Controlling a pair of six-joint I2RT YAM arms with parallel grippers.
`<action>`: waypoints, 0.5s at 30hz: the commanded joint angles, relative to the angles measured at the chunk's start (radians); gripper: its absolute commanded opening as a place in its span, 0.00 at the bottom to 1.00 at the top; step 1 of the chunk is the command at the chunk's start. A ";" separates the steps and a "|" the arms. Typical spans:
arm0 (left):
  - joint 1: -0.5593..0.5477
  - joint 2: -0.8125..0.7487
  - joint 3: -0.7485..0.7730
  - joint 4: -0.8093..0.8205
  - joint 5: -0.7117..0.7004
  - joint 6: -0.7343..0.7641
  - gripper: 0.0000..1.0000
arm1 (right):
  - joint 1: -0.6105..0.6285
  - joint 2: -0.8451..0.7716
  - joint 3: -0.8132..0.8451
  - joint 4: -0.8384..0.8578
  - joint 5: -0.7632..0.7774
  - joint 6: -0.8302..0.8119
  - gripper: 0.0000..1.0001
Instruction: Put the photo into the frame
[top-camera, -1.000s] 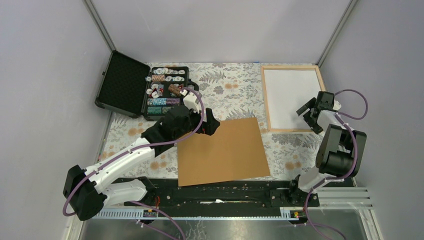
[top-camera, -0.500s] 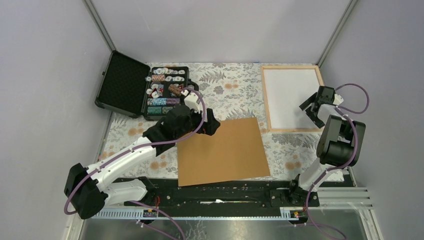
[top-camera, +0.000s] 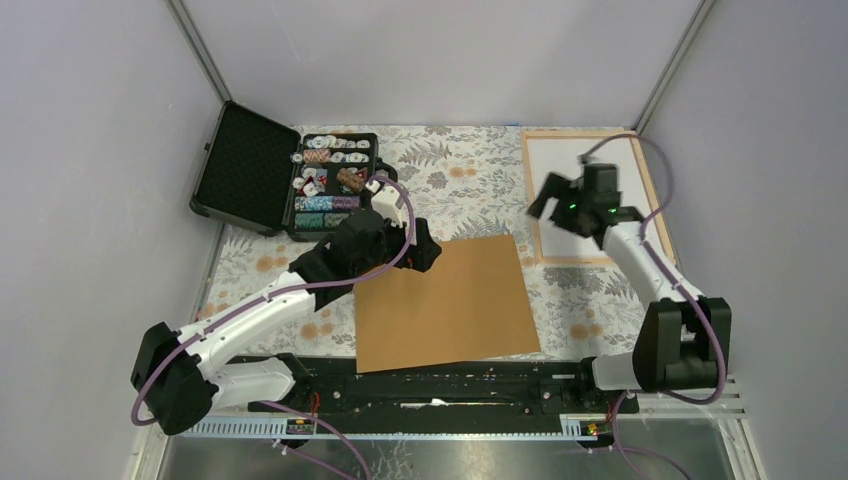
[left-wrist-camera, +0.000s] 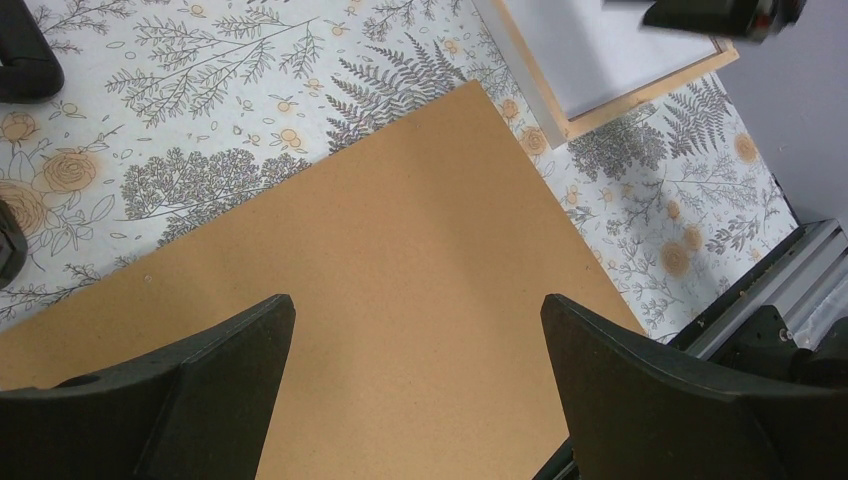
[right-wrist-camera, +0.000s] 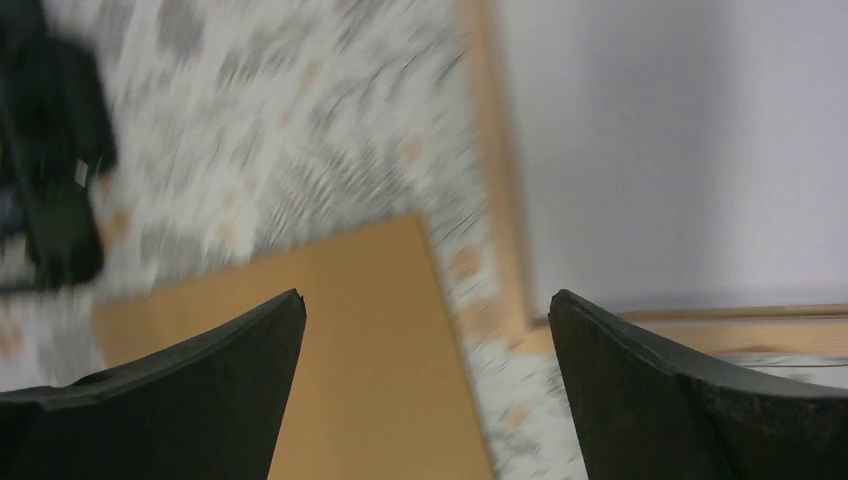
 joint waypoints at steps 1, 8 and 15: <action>0.007 0.004 0.006 0.020 0.009 -0.011 0.99 | 0.199 -0.092 -0.122 -0.115 -0.225 -0.054 1.00; 0.007 0.037 -0.027 -0.127 0.012 -0.161 0.99 | 0.230 -0.216 -0.413 0.054 -0.447 0.094 1.00; 0.006 -0.043 -0.231 -0.123 -0.034 -0.402 0.98 | 0.230 -0.200 -0.410 -0.058 -0.300 0.037 1.00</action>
